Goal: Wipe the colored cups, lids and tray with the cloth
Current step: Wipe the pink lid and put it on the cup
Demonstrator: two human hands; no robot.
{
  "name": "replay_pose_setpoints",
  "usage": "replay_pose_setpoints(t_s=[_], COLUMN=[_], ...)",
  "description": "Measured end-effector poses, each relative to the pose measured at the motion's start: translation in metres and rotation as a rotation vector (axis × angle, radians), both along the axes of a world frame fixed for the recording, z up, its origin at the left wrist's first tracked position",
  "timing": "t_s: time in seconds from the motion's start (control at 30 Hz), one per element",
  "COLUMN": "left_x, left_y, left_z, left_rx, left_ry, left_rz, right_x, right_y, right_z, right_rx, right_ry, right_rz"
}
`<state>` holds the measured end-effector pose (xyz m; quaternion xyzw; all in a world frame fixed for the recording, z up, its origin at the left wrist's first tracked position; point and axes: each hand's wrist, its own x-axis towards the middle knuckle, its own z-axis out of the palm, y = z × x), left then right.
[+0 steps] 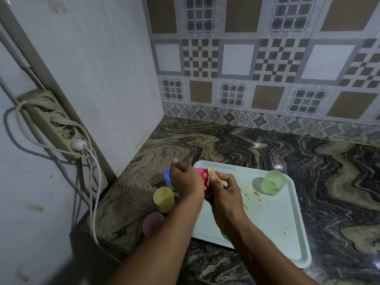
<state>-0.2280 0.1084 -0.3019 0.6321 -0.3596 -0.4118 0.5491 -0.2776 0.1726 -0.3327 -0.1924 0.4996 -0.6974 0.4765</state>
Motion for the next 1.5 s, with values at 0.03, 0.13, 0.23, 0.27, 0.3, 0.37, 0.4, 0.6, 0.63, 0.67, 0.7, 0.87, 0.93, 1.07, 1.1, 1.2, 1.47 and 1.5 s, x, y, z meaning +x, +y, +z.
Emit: replay_pose_setpoints(t_s=[0.03,0.13,0.23,0.27,0.3,0.37,0.4,0.6,0.63,0.67,0.7,0.87,0.93,1.07,1.1,1.2,1.47,1.5], left_x=[-0.001,0.013,0.021,0.018,0.013,0.002,-0.001,0.018,0.021,0.021,0.018,-0.004,0.002,0.023,0.021,0.008,0.018,0.021], left_y=[0.002,-0.005,-0.019,-0.018,-0.016,-0.007,-0.005,-0.011,-0.017,-0.021,-0.022,-0.001,-0.002,-0.013,-0.013,-0.004,-0.002,-0.008], left_z=[-0.004,-0.012,-0.003,0.003,0.006,0.016,0.017,0.006,0.006,0.009,0.011,0.018,0.003,0.009,0.014,0.024,0.01,0.012], left_rx=[0.086,0.389,0.36,0.274,0.182,0.049,0.003,0.355,0.35,0.294,0.214,0.041,0.215,0.403,0.336,0.076,0.31,0.326], left_ry=[0.033,0.036,-0.103,-0.154,-0.16,-0.042,0.031,0.055,0.005,-0.056,-0.103,0.069,0.153,0.143,0.069,0.071,0.247,0.222], left_rz=[-0.012,-0.363,-0.6,-0.552,-0.442,-0.149,-0.038,-0.482,-0.556,-0.554,-0.472,0.001,-0.137,-0.507,-0.493,-0.176,-0.395,-0.484], right_x=[0.001,-0.025,-0.051,-0.05,-0.043,-0.02,-0.008,-0.039,-0.047,-0.051,-0.047,0.003,-0.007,-0.053,-0.053,-0.023,-0.044,-0.054], right_y=[0.003,0.005,-0.002,-0.004,-0.006,-0.007,-0.006,-0.005,-0.006,-0.009,-0.011,-0.011,-0.007,-0.007,-0.008,-0.008,0.0,-0.001], right_z=[-0.002,0.008,0.027,0.031,0.032,0.026,0.022,0.034,0.04,0.043,0.044,0.021,0.022,0.046,0.048,0.038,0.048,0.055], right_rx=[0.019,0.09,0.138,0.121,0.091,0.011,-0.014,0.117,0.139,0.138,0.119,0.065,0.112,0.178,0.172,0.07,0.123,0.142], right_ry=[-0.029,0.015,0.101,0.113,0.128,0.109,0.067,0.055,0.071,0.078,0.09,0.065,0.075,0.109,0.108,0.117,0.092,0.075], right_rz=[-0.023,0.163,0.41,0.404,0.349,0.148,0.057,0.287,0.36,0.394,0.372,-0.079,0.017,0.409,0.421,0.189,0.306,0.38])
